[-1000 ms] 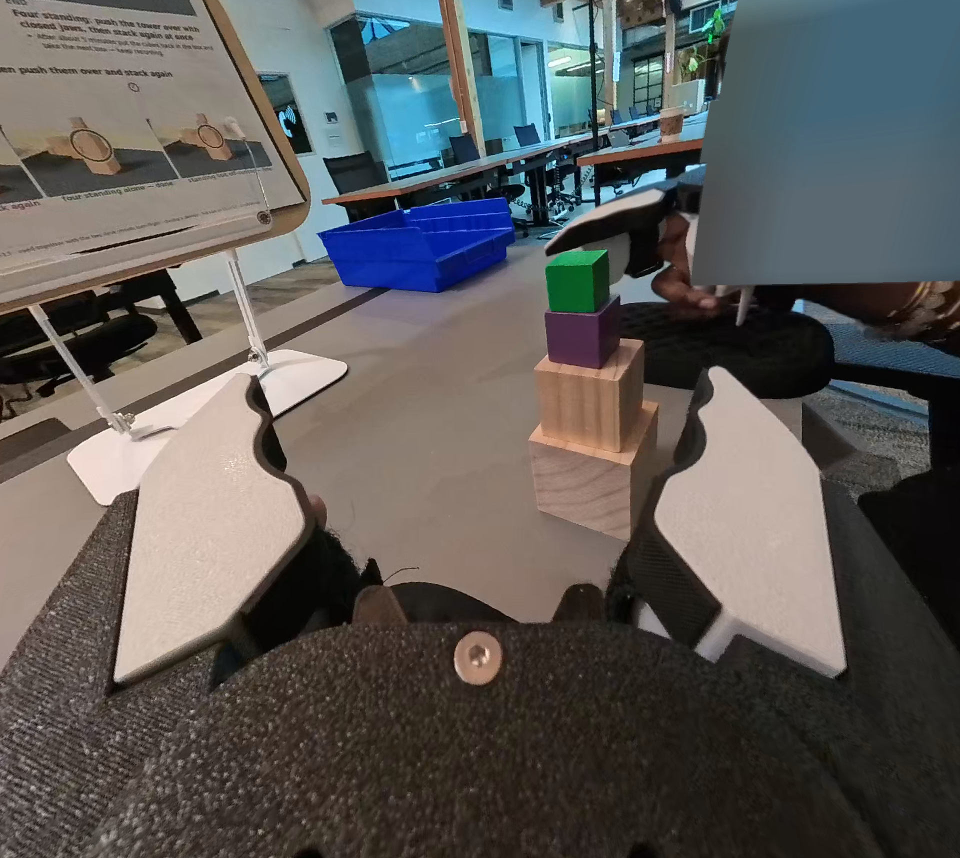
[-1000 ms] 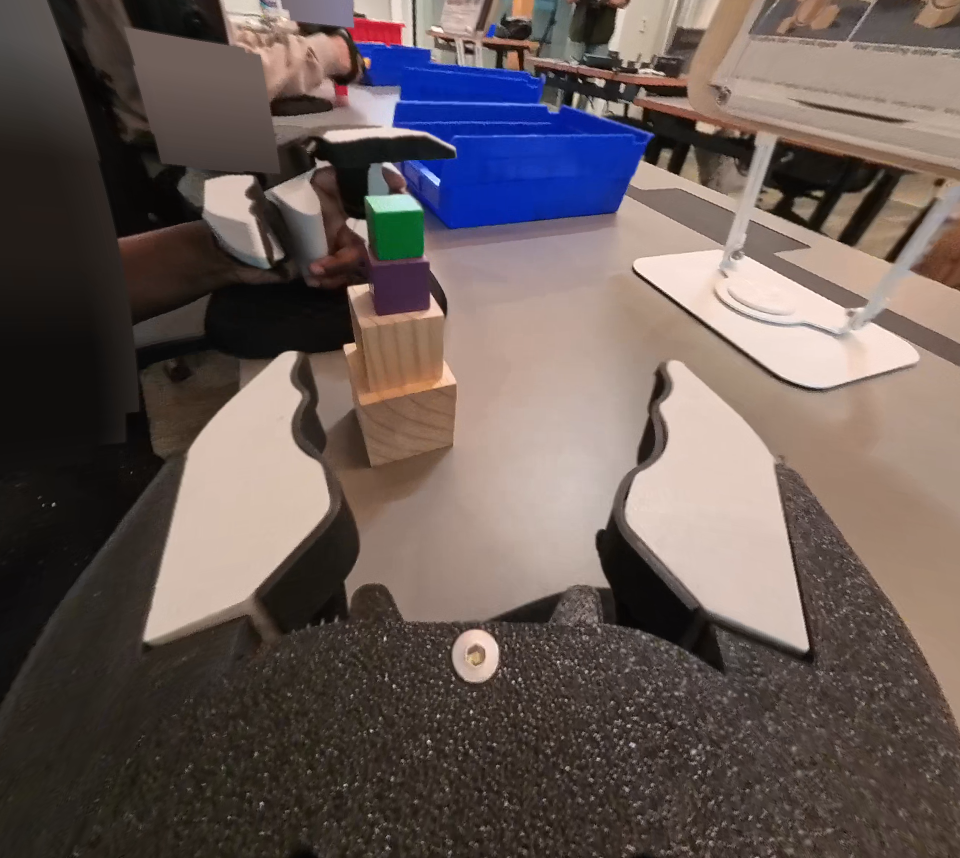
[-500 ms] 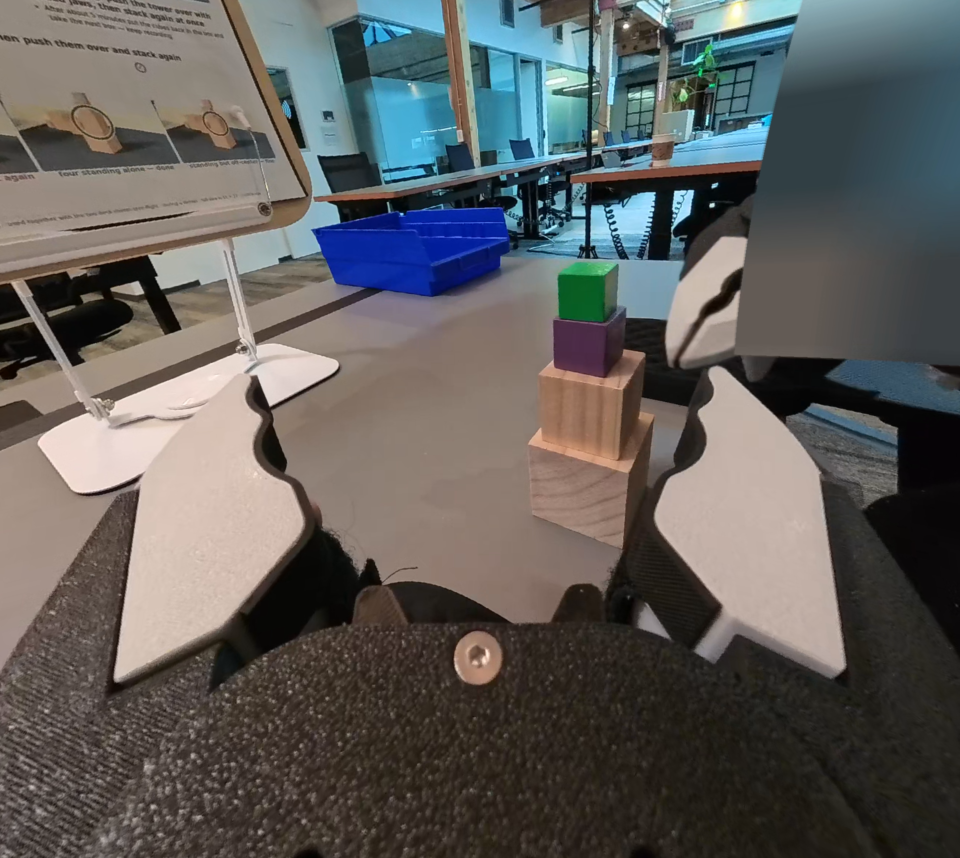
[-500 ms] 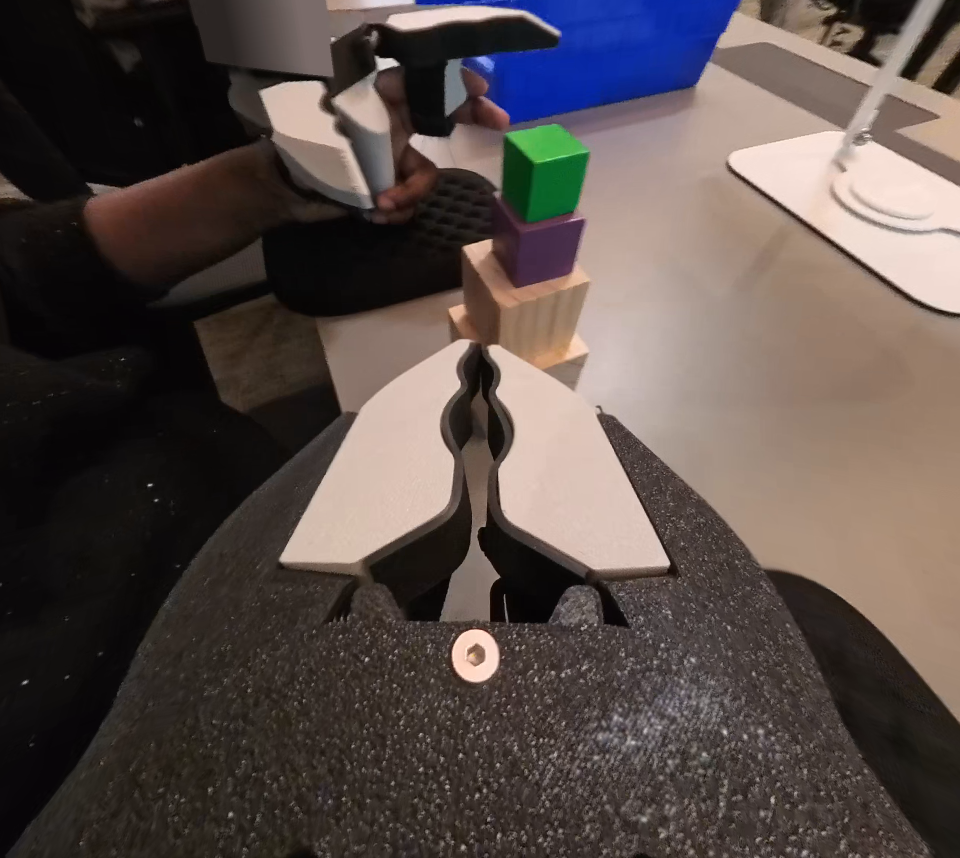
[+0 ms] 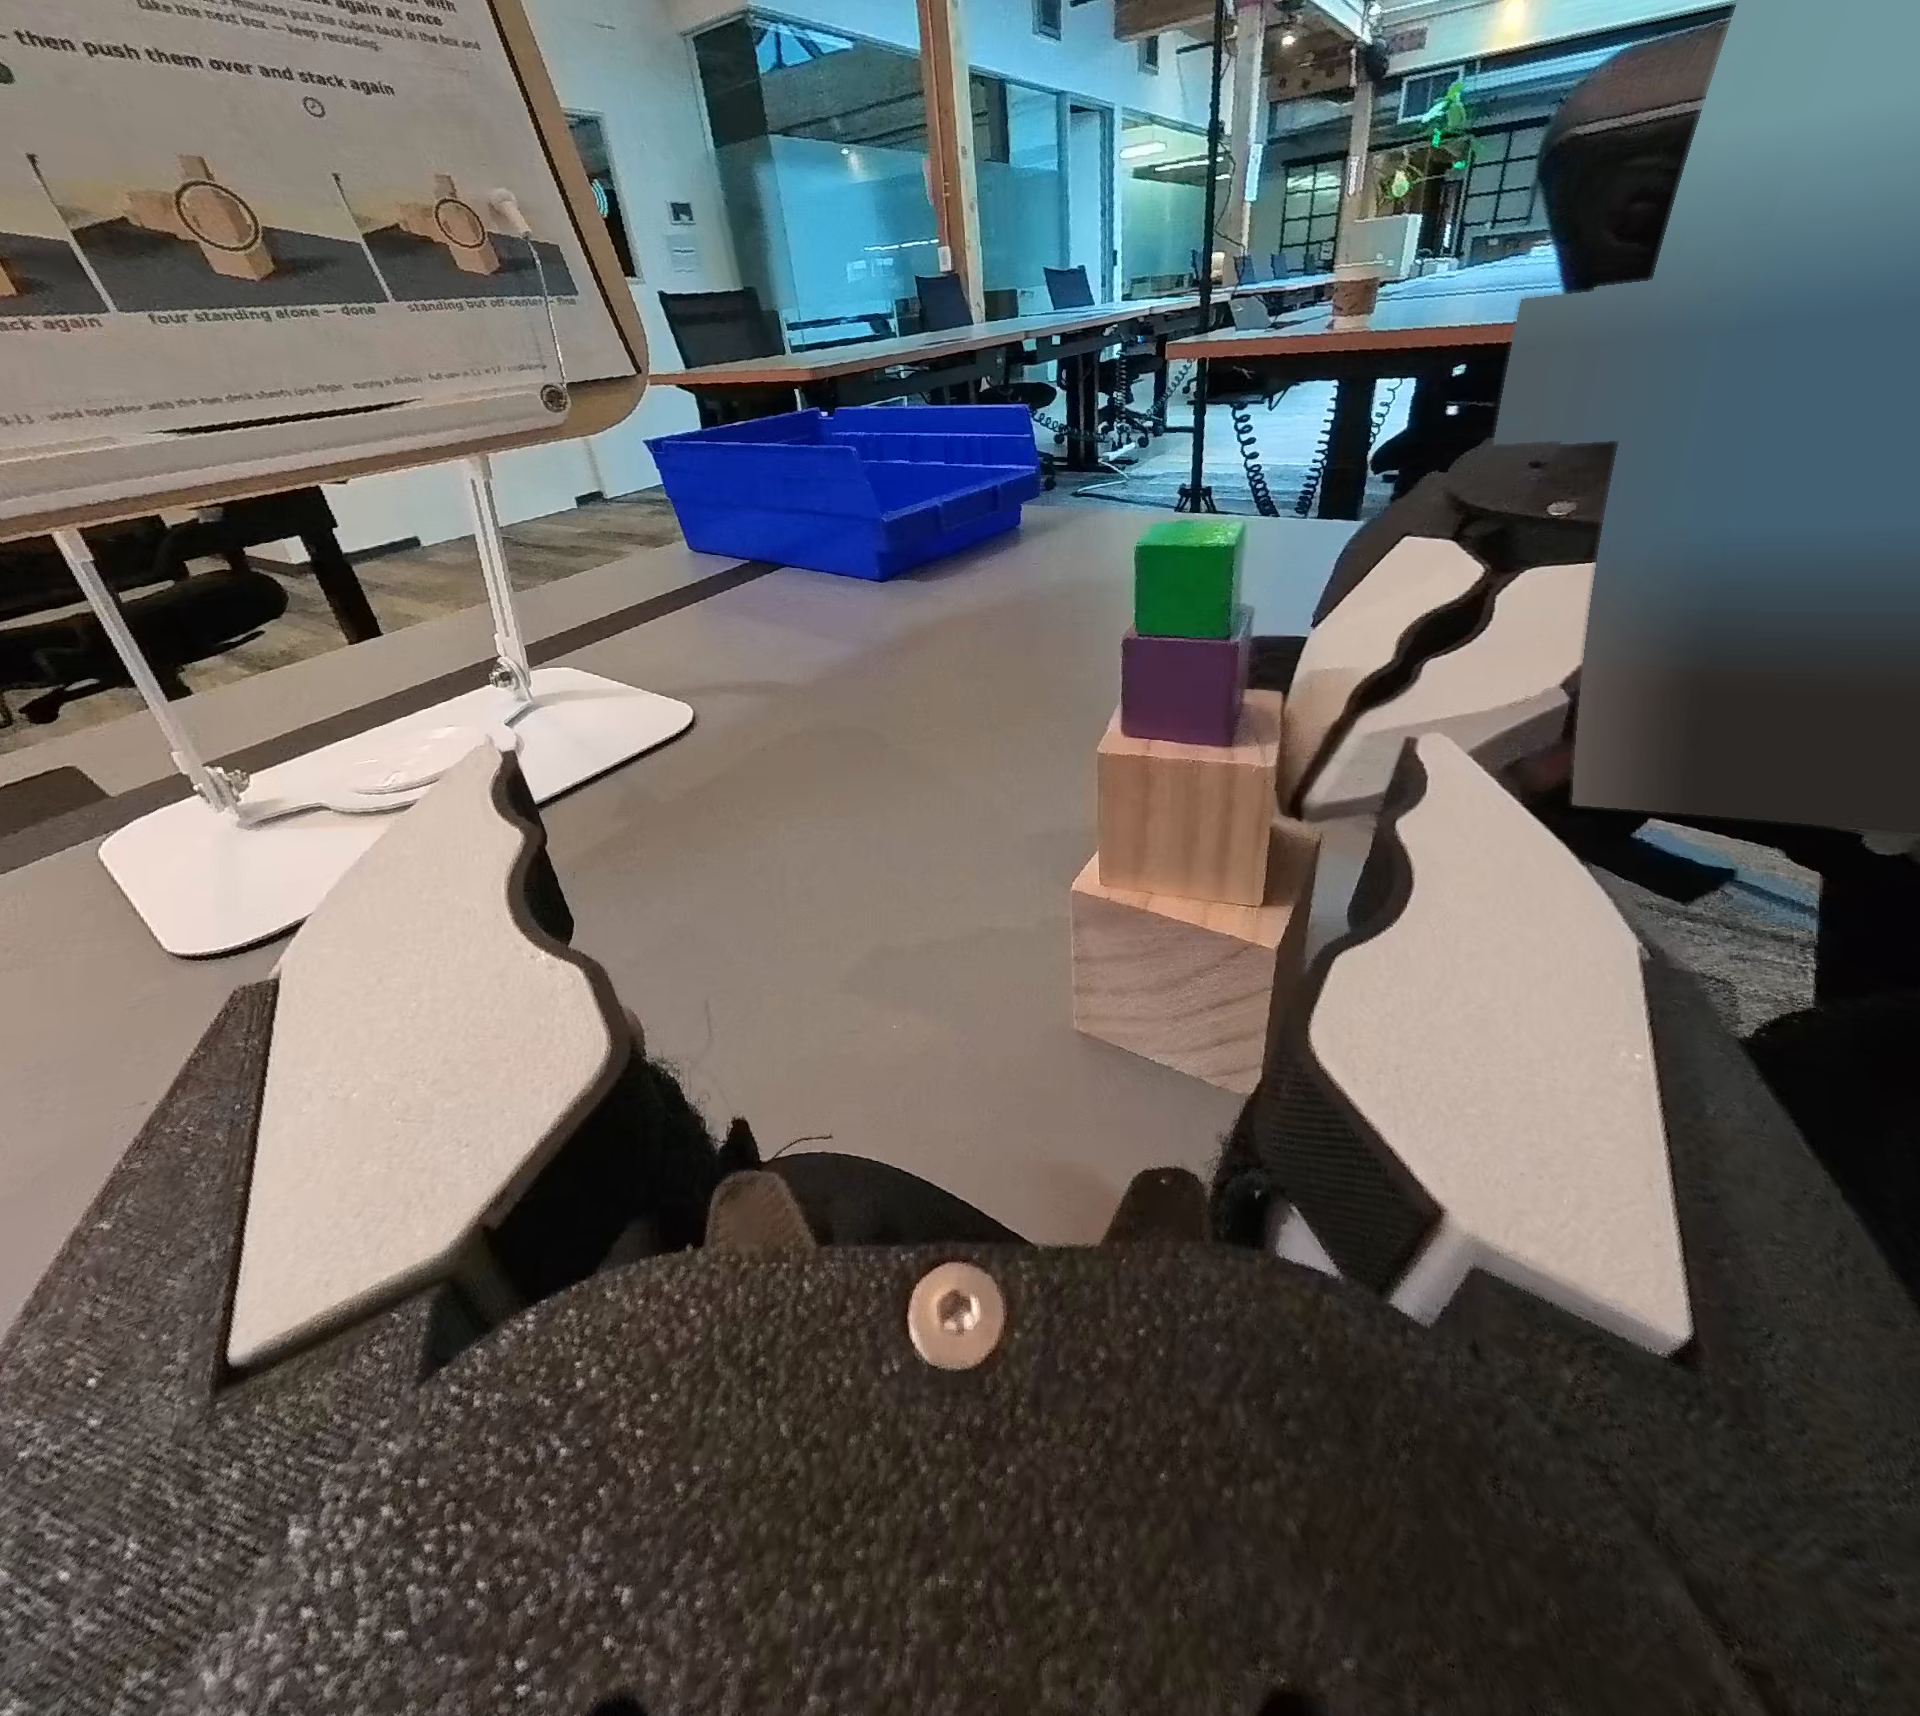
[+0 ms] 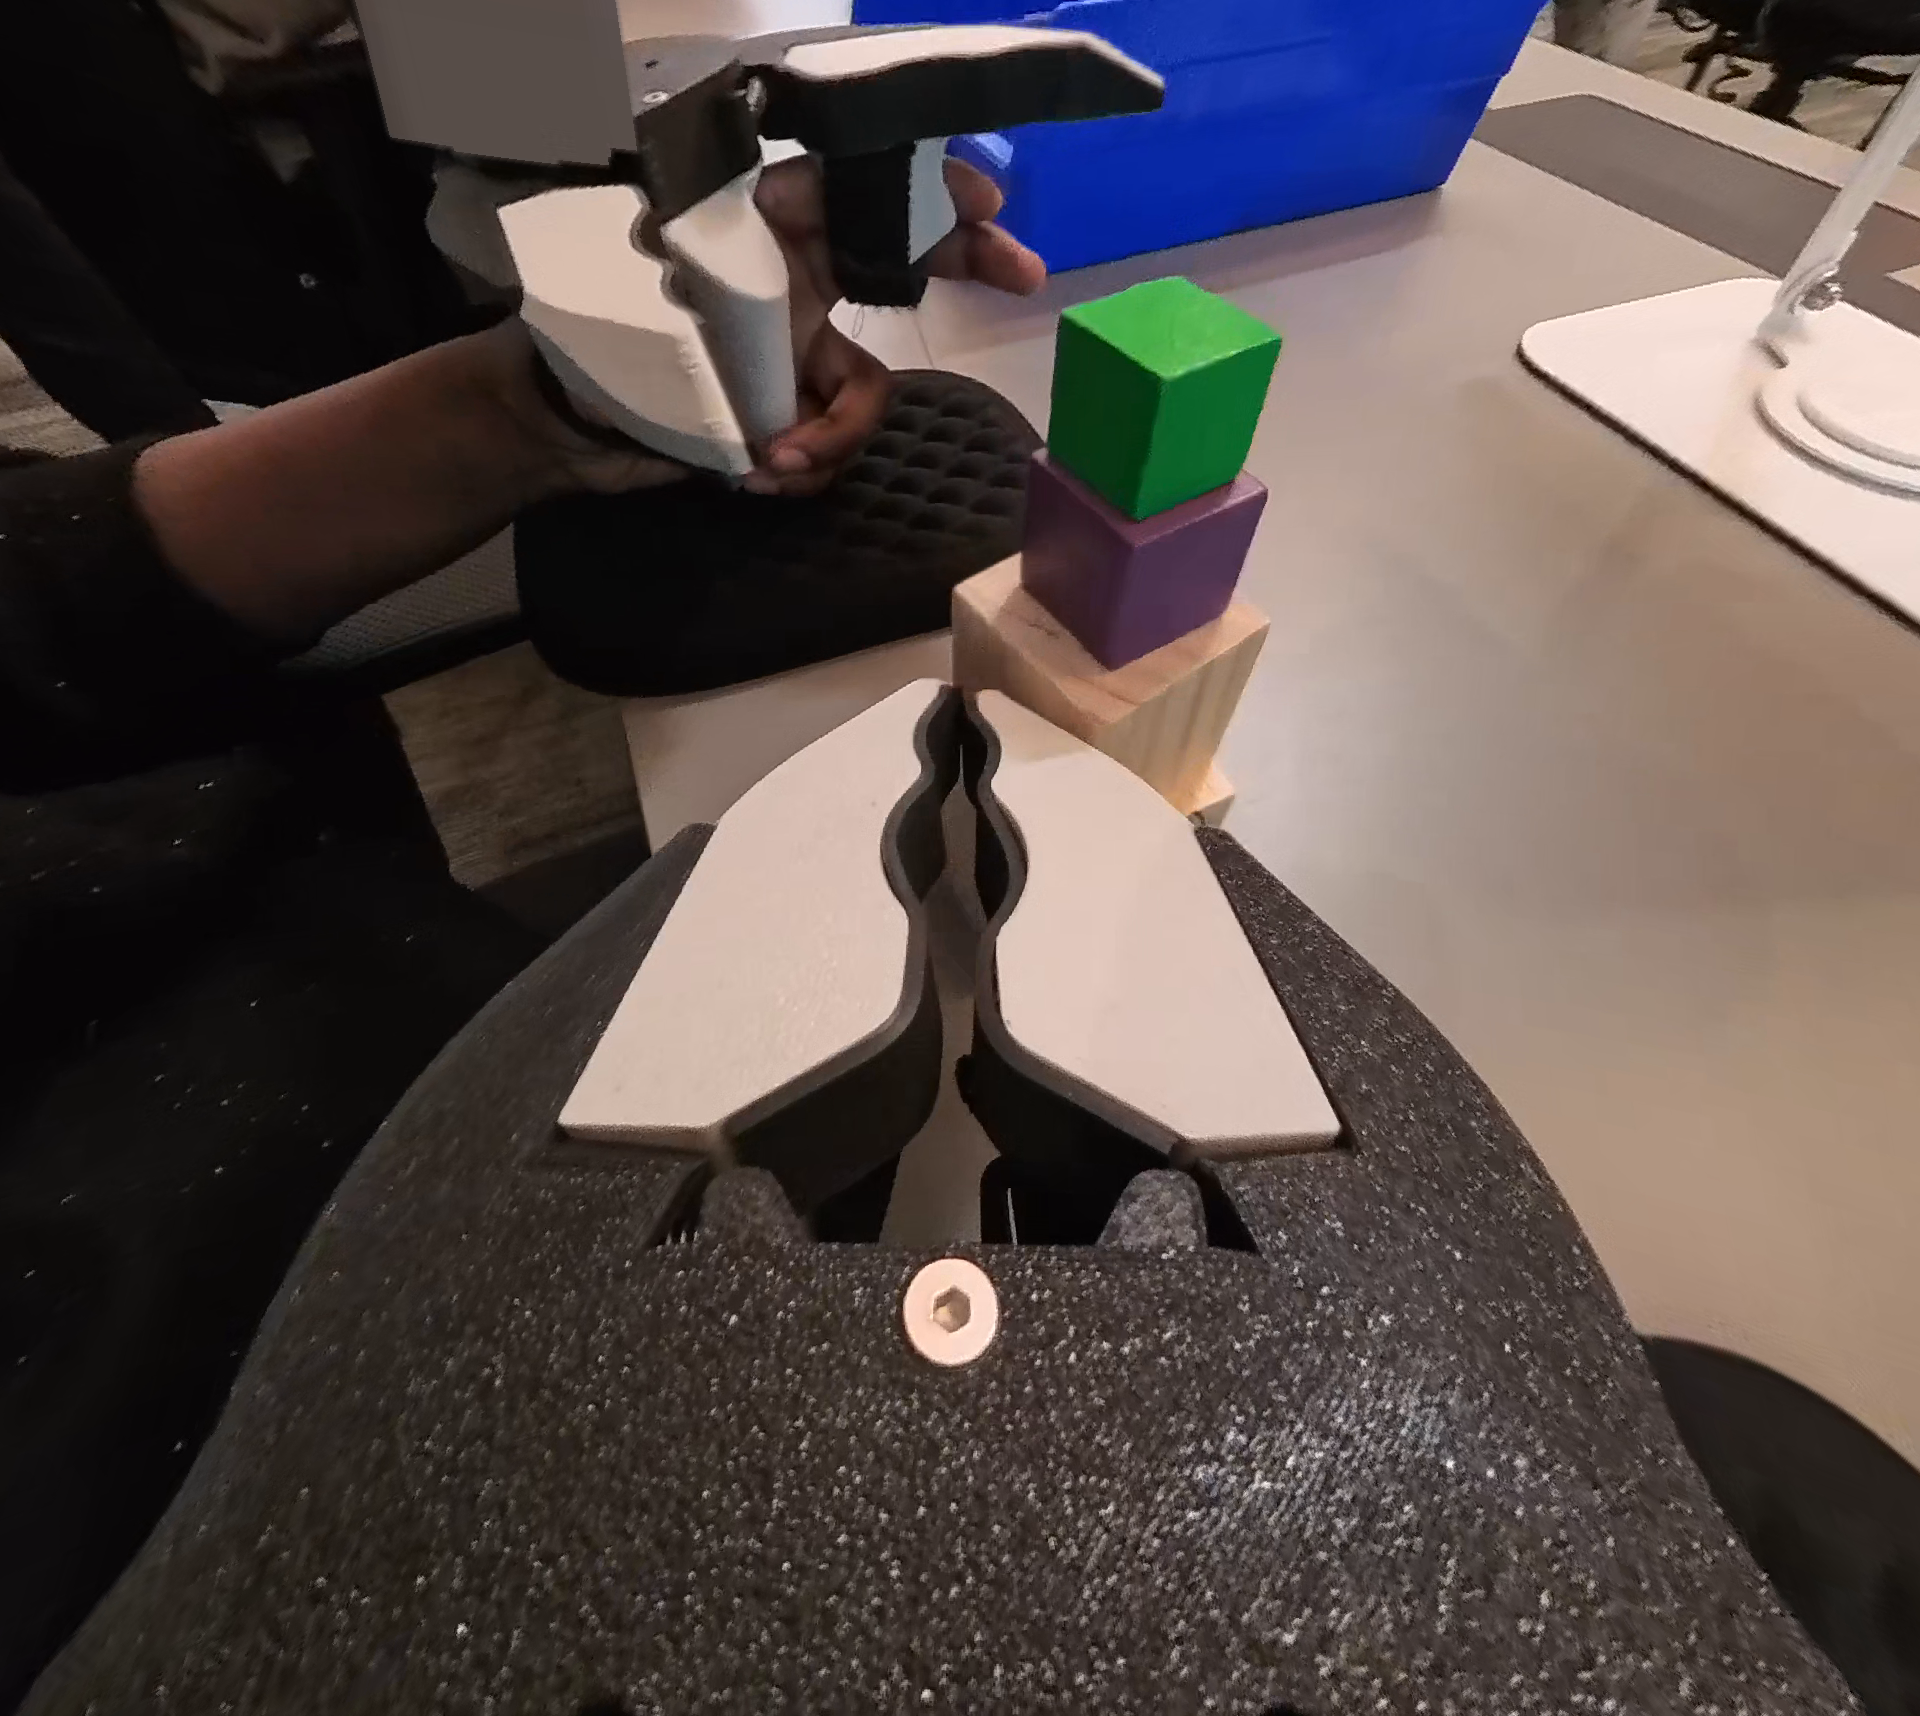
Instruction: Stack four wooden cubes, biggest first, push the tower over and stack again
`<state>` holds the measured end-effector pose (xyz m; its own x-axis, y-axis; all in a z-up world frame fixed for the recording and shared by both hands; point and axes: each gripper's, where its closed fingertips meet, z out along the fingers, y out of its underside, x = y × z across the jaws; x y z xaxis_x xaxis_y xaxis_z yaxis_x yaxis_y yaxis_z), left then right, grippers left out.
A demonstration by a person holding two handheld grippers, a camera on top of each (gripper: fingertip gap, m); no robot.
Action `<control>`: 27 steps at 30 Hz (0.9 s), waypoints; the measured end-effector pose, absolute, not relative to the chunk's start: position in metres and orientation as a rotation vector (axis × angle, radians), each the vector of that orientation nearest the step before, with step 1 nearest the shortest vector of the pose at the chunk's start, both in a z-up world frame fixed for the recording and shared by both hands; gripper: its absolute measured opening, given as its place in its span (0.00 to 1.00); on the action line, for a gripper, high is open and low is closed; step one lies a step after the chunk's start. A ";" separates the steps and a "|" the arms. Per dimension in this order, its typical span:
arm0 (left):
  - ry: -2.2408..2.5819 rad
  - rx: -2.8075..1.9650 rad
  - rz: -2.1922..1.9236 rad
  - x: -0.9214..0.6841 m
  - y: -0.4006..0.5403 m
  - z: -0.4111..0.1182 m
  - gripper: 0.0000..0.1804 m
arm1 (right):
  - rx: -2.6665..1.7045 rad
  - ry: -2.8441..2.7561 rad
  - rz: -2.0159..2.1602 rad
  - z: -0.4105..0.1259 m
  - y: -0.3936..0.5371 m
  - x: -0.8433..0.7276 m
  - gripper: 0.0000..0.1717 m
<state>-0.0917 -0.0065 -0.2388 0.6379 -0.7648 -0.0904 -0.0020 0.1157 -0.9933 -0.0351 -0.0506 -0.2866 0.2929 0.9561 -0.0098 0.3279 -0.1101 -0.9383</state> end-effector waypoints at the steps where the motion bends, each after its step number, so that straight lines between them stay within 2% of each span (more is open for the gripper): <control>1: 0.718 -1.353 -0.637 -0.092 -0.007 -0.239 0.81 | -1.630 -1.190 0.847 -0.286 -0.049 -0.035 0.00; 19: 0.734 -1.353 -0.613 -0.090 -0.007 -0.240 0.80 | -1.632 -1.102 0.806 -0.283 -0.014 -0.041 0.02; 21: 0.732 -1.353 -0.617 -0.090 -0.007 -0.240 0.80 | -1.613 -1.103 0.799 -0.278 -0.013 -0.040 0.11; 27: 0.730 -1.356 -0.623 -0.090 -0.007 -0.240 0.80 | -1.516 -1.173 0.799 -0.253 -0.018 -0.030 0.52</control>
<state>-0.0900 -0.0067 -0.2403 0.6359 -0.7647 -0.1040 -0.0175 0.1204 -0.9926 -0.0303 -0.0178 -0.2535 0.3068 0.9486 0.0772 0.2751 -0.0107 -0.9614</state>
